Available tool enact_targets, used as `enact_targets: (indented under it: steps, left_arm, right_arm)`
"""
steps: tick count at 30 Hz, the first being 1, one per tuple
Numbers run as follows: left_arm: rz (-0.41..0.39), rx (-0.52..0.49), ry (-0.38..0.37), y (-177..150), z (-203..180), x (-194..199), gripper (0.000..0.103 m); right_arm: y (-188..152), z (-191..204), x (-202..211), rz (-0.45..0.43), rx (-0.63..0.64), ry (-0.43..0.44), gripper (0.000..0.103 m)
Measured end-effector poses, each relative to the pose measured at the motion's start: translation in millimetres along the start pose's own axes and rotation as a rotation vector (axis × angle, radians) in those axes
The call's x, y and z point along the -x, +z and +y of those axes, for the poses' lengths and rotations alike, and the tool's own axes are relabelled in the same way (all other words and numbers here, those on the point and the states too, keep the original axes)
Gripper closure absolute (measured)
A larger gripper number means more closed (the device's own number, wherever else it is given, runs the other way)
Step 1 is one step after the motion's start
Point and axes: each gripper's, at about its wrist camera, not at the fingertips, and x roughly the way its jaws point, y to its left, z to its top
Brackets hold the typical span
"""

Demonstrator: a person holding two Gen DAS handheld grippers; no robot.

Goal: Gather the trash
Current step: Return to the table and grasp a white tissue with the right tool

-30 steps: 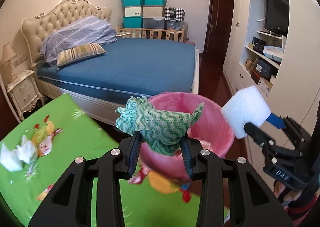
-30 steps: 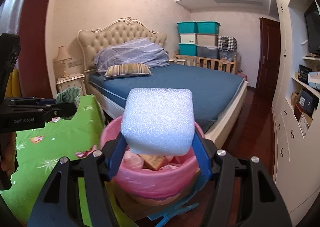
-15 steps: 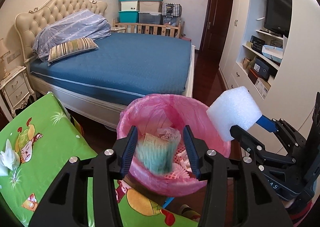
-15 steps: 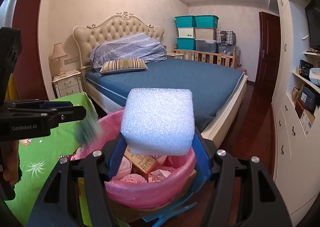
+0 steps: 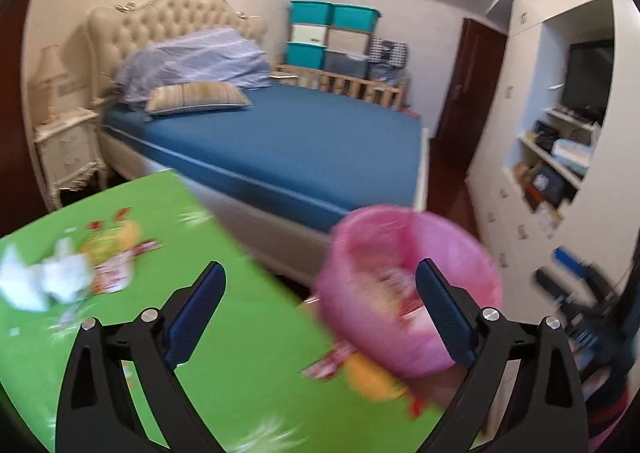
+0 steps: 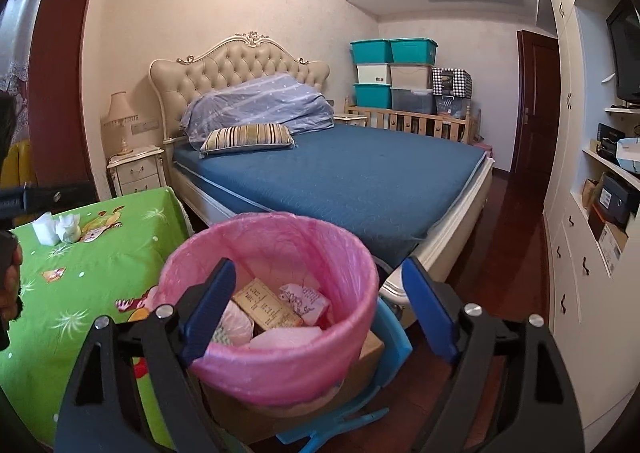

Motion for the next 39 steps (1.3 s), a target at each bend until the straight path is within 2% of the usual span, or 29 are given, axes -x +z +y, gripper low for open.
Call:
enact_targets:
  steps: [7, 10, 13, 17, 20, 26, 32, 39]
  left_arm:
    - [-0.01, -0.037, 0.256, -39, 79, 57, 0.013]
    - [-0.005, -0.031, 0.355, -56, 119, 83, 0.013]
    - [0.028, 0.006, 0.463, -74, 161, 108, 0.013]
    - [0.038, 0.05, 0.561, -93, 204, 139, 0.013]
    - [0.034, 0.085, 0.591, -106, 227, 158, 0.013]
    - [0.015, 0.098, 0.644, -115, 251, 179, 0.013]
    - [0.036, 0.114, 0.617, -124, 251, 171, 0.013]
    - [0.064, 0.094, 0.611, -128, 250, 160, 0.013]
  right_arm:
    - [8, 57, -2, 0.02, 0.045, 0.102, 0.016]
    - [12, 96, -13, 0.044, 0.057, 0.17, 0.016]
    - [11, 143, -24, 0.072, 0.079, 0.197, 0.016]
    - [10, 207, -36, 0.112, 0.103, 0.267, 0.016]
    - [9, 252, -43, 0.125, 0.144, 0.289, 0.016]
    - [11, 321, -68, 0.188, 0.207, 0.322, 0.016]
    - [19, 380, -105, 0.231, 0.284, 0.347, 0.016]
    - [26, 424, -151, 0.292, 0.301, 0.378, 0.016]
